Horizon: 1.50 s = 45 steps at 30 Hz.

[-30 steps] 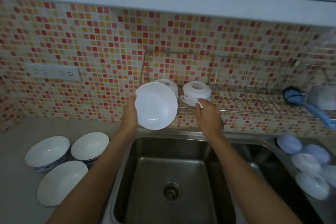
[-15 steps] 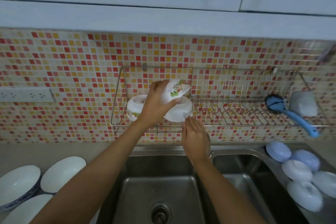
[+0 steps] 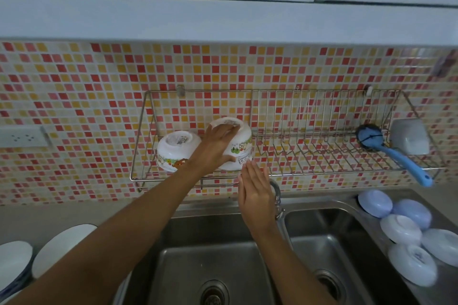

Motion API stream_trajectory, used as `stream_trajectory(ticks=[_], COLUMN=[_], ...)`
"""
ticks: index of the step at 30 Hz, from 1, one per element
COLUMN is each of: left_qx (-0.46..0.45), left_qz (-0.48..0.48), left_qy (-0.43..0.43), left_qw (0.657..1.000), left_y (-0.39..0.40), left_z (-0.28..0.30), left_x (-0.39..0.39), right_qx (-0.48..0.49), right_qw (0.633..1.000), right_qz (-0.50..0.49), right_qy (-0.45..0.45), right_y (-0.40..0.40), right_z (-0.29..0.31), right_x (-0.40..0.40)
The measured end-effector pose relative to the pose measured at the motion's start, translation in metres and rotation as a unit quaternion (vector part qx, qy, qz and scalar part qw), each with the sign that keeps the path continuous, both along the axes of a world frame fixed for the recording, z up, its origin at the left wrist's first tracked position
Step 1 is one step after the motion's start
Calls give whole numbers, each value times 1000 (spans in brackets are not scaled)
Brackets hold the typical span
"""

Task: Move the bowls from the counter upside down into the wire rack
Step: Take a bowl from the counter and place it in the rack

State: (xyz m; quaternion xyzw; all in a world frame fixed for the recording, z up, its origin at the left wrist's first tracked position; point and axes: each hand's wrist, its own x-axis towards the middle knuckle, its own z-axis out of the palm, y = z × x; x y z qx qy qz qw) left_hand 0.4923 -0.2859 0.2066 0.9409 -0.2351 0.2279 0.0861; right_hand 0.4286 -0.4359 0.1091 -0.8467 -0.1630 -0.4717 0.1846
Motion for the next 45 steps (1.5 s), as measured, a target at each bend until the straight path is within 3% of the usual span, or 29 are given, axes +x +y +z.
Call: stream_trajectory(ticks=[8,15,22,27,35,41,45], left_qx=[-18,-89,-185,-106,-60,-22,-38], left_qz=[-2,-22,18,113,237,201,173], left_qy=[28,46,52,-45,-1,-11,13], left_qw=[999,995,981,987,970,979,984], left_y=[-3,2,6,21,50,64,81], left_z=[-16,-19,-18,-17,-48,-68,-84], left_x=[9,6,-3,-19,-62,-100,-135], right_qx=[18,30,28,24,-7,-11,-61], right_qw=[1000,999,998,998,992,973,954], right_qz=[6,11,14,18,-9,-25,38], right_qy=[6,23,48,63,125,229,291], right_y=[1,3,3,2,2,16,47], right_z=[-3,-1,0,-1,-12,-29,-62], right_x=[1,-1,-6,-8,-23,-51,-76])
